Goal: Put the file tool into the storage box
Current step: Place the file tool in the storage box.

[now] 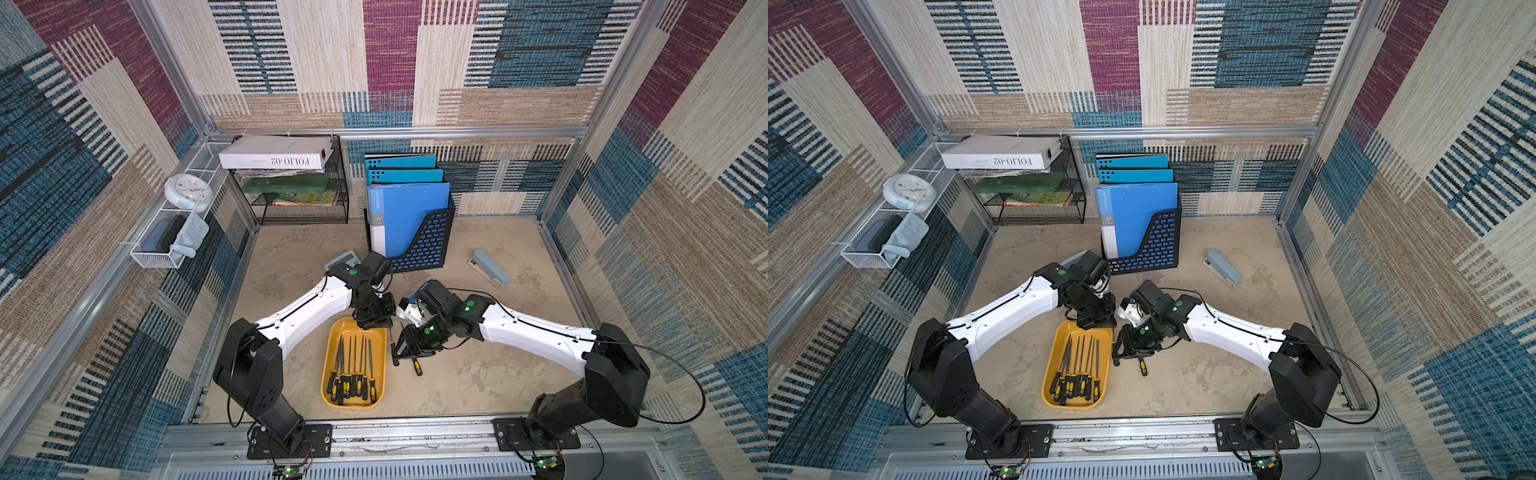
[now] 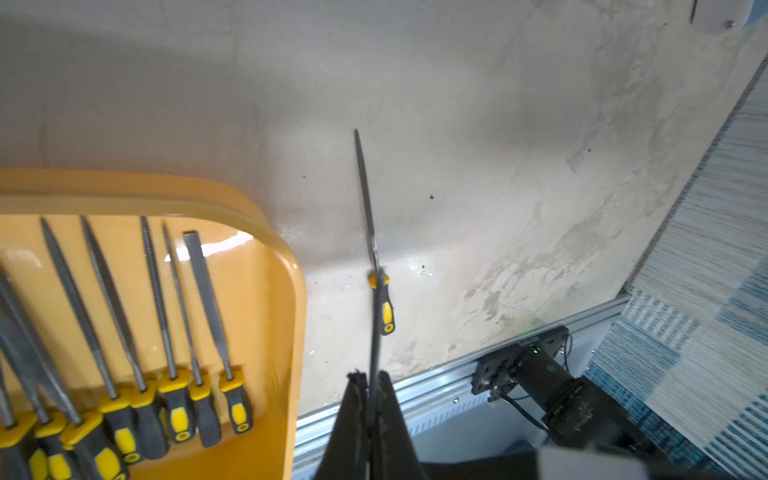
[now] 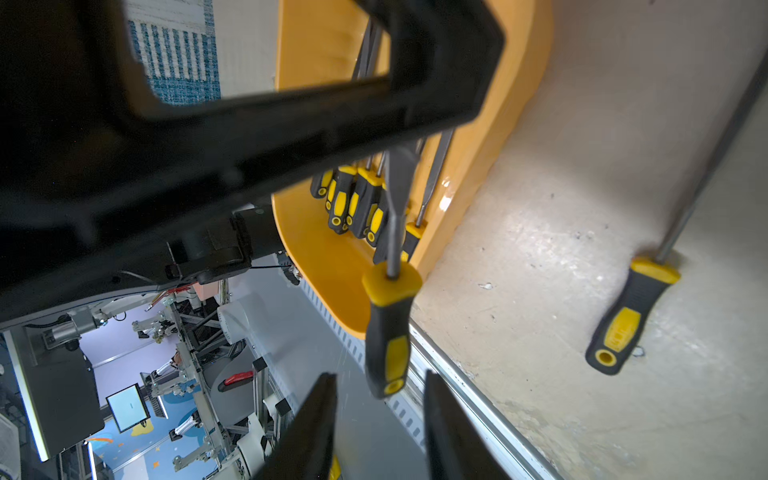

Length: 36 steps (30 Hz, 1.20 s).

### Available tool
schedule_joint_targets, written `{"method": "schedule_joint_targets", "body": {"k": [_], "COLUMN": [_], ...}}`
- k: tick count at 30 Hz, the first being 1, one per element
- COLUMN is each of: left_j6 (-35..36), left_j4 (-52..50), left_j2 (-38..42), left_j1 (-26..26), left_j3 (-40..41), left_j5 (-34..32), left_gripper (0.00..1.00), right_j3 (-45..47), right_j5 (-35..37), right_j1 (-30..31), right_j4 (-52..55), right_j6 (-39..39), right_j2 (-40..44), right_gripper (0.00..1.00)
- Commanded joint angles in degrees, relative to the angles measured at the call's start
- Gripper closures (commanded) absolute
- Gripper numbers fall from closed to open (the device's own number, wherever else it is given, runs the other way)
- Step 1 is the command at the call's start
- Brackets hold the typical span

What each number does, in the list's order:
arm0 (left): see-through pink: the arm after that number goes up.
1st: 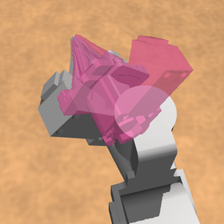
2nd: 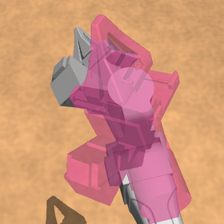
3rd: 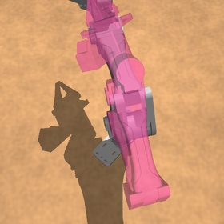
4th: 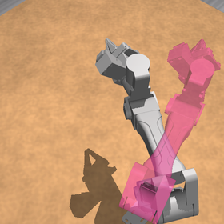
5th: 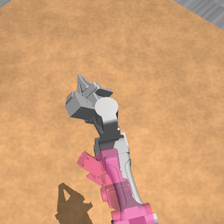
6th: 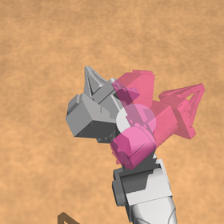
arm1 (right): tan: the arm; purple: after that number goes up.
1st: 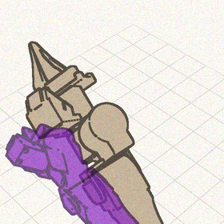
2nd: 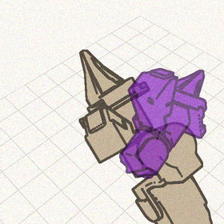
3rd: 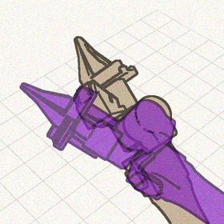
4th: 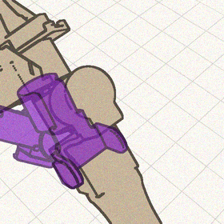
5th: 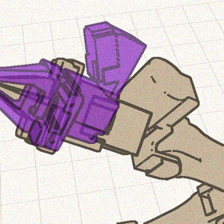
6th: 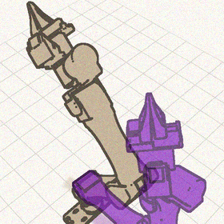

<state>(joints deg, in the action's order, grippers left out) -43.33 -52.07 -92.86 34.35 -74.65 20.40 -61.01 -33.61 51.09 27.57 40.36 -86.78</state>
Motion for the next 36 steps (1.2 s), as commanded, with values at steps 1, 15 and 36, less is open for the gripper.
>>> {"method": "schedule_joint_targets", "body": {"k": [1,15,36], "left_j6": [5.47,11.74,10.17], "left_j4": [-5.46,-7.00,-3.73], "left_j2": [1.91,2.25,1.58], "left_j1": [-0.49,-0.93,-0.60], "left_j3": [1.67,11.17,16.81], "left_j5": [-4.45,-16.42,-18.49], "left_gripper": [0.98,0.98,0.72], "right_j3": [-1.44,-1.30,-6.14], "right_j5": [0.81,11.37,18.34], "right_j1": [-0.58,-3.01,0.50], "right_j4": [1.77,17.23,18.57], "right_j6": [-0.28,-3.07,-5.55], "right_j2": [-0.05,-7.75,-17.89], "right_gripper": [0.38,0.43,0.50]}}
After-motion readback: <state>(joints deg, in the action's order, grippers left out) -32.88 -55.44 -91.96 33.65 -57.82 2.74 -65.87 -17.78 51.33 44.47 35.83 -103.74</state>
